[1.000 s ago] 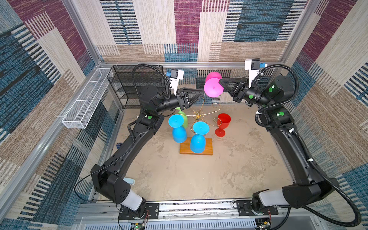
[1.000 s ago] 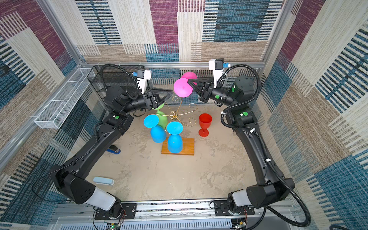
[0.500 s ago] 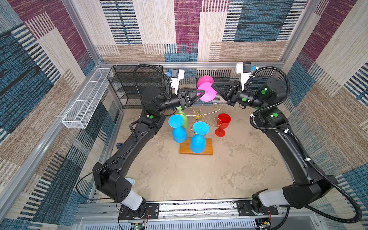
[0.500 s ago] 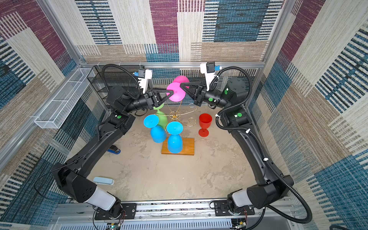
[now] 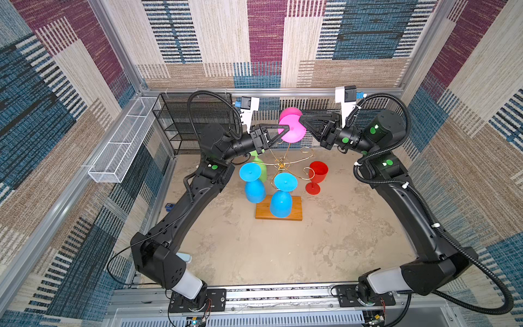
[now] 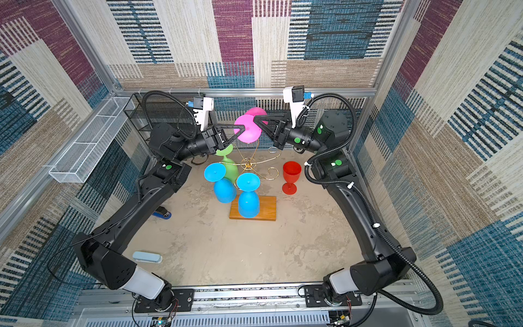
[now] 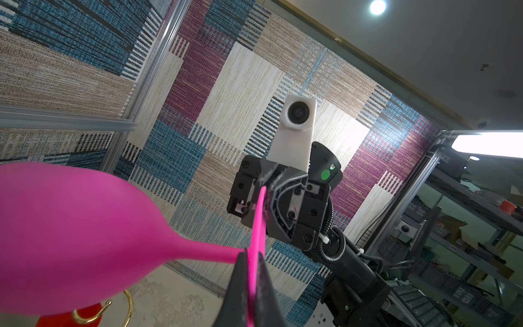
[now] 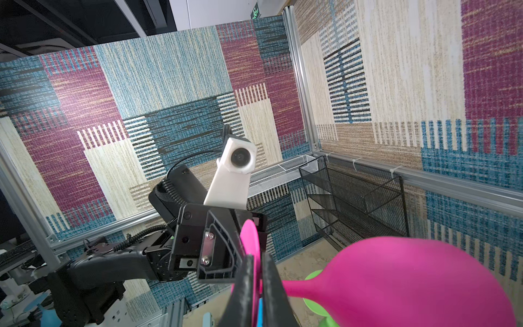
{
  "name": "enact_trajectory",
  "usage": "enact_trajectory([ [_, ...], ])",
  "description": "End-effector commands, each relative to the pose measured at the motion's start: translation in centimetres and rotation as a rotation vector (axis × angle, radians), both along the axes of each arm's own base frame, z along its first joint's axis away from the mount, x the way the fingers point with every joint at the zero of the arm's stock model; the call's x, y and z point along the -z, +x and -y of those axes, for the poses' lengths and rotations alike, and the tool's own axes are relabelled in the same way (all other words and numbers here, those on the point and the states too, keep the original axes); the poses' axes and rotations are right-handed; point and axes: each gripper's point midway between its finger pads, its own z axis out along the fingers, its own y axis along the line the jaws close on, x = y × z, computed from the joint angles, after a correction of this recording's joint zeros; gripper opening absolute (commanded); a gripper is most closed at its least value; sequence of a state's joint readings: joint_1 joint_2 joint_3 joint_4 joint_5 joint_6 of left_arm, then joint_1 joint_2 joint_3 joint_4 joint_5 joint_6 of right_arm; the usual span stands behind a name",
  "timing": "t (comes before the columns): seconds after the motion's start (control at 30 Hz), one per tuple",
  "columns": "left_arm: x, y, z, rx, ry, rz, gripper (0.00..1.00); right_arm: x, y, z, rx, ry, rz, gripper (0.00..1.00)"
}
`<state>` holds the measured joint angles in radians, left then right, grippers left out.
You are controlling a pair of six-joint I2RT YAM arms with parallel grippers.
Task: Take the wine glass off the wine glass rack
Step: Pick up the wine glass from the wine glass rack.
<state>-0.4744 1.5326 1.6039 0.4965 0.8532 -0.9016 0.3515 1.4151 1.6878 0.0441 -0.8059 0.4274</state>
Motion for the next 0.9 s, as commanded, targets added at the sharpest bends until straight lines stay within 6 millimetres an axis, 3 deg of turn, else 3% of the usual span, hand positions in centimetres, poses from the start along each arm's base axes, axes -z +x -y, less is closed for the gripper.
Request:
enact_trajectory([
  [0.0, -2.7, -0.8, -1.7, -0.076, -0.069, 0.034, 0.0, -0.7, 0.2, 1.7, 0.14, -0.007, 0.048, 0.5],
  [0.1, -3.2, -0.5, -2.9, -0.14, -0.096, -0.006, 0.0, -0.9, -0.3, 3.4, 0.26, -0.026, 0.112, 0.71],
  [0.17, -3.4, 0.0, -3.5, -0.167, -0.116, -0.094, 0.0, 0.2, -0.6, 4.2, 0.319, -0.059, 0.164, 0.8],
  [0.27, -4.0, 0.0, -4.1, -0.18, -0.138, -0.149, 0.0, 1.0, -1.9, 4.9, 0.358, -0.072, 0.288, 0.9],
  [0.4, -4.4, -0.1, -4.5, -0.177, -0.155, -0.208, 0.0, 1.9, -1.5, 5.2, 0.423, -0.092, 0.384, 1.0],
  [0.7, -4.7, 0.4, -4.9, -0.152, -0.182, -0.301, 0.0, 2.1, -0.5, 1.5, 0.453, -0.156, 0.561, 0.99],
  [0.87, -5.4, 0.8, -5.4, -0.101, -0.222, -0.337, 0.0, 2.4, 1.2, -0.3, 0.429, -0.164, 0.579, 0.99],
])
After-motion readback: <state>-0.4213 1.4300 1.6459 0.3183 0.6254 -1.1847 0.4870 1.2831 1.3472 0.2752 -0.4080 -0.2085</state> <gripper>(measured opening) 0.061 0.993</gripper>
